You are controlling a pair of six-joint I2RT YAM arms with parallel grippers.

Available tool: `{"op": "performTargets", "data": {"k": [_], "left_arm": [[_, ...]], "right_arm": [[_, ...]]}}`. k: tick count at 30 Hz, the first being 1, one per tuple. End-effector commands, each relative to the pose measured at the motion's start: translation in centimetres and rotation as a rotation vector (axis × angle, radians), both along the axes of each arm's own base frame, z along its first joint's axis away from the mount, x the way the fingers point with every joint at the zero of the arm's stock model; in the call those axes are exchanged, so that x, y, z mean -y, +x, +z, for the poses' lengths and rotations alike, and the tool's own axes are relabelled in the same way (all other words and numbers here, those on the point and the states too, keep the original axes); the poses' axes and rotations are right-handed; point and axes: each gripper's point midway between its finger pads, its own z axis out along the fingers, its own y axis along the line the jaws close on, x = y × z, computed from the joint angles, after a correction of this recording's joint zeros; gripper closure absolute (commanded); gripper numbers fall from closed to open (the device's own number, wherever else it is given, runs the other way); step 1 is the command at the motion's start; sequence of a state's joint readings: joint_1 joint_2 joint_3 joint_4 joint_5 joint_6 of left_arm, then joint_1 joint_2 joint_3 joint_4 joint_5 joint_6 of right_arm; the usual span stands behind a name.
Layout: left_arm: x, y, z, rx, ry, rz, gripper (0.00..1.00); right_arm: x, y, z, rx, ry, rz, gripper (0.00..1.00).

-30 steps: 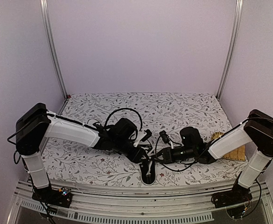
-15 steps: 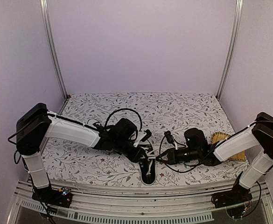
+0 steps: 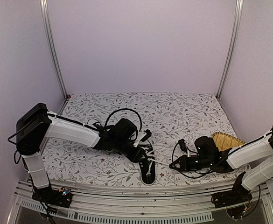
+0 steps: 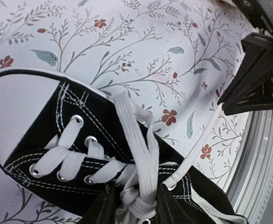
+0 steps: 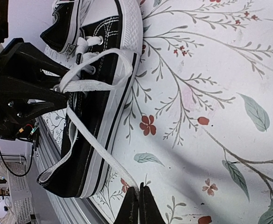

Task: Tie the shoes
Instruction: Pull the crossed shoelace from the shoe.

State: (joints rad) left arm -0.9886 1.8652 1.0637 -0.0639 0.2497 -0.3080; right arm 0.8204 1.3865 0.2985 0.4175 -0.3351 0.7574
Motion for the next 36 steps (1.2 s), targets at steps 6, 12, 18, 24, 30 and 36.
{"op": "performTargets", "data": {"k": [6, 12, 18, 24, 30, 36], "left_arm": [[-0.7, 0.8, 1.4, 0.057, -0.014, 0.082, 0.32], [-3.0, -0.2, 1.8, 0.043, -0.052, 0.149, 0.2], [-4.9, -2.0, 0.2, -0.029, -0.091, 0.206, 0.18], [-4.9, -1.9, 1.2, -0.006, -0.132, 0.218, 0.17], [-4.1, -1.3, 1.6, 0.011, -0.121, 0.199, 0.17], [-4.0, -1.2, 1.6, 0.012, -0.115, 0.186, 0.17]], "right_arm": [[0.3, 0.7, 1.2, 0.037, -0.004, -0.027, 0.56], [-0.4, 1.7, 4.0, 0.127, 0.005, 0.004, 0.43], [-2.6, 3.1, 7.8, 0.247, 0.017, 0.075, 0.47], [-5.8, 3.5, 8.6, 0.269, 0.033, 0.161, 0.54], [-7.8, 3.0, 6.7, 0.227, 0.024, 0.234, 0.54], [-8.9, 2.3, 4.7, 0.18, 0.01, 0.275, 0.56]]}}
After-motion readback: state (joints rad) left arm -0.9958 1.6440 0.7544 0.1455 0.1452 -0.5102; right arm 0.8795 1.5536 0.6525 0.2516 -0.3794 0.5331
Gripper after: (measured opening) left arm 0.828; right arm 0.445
